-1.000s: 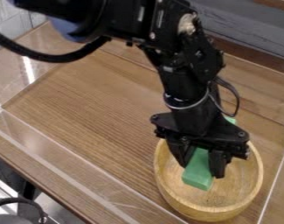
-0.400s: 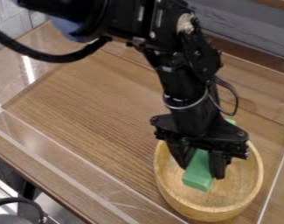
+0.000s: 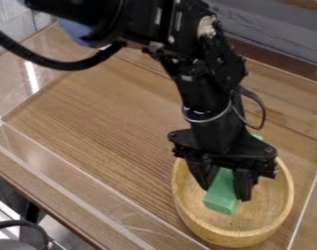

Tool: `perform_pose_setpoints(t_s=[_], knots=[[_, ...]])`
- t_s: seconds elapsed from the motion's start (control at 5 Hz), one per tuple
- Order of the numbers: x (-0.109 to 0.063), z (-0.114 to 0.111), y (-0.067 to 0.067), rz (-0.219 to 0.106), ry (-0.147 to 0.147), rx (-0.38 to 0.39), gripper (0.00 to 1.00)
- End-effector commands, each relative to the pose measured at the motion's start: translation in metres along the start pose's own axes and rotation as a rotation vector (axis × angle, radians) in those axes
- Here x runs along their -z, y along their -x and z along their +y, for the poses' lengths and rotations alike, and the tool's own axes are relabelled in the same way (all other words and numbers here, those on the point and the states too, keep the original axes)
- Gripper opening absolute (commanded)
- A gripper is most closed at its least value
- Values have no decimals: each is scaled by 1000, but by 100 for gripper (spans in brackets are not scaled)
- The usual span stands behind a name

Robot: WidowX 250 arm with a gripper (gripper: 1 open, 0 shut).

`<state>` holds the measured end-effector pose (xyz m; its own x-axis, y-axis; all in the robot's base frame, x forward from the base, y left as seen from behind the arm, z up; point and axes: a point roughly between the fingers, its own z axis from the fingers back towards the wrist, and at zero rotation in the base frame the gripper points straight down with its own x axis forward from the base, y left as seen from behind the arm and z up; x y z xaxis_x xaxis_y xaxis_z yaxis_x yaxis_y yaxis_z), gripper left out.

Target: Put the green block in the brown bowl

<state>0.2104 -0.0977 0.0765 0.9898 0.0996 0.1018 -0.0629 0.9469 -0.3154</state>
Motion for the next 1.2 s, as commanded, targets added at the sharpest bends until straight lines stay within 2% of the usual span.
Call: perform_pose_setpoints(t_s=[0.0,1.0], knots=[[-4,-2,-7,-28,17,5,0],[3,3,-5,-6,32,-22,0]])
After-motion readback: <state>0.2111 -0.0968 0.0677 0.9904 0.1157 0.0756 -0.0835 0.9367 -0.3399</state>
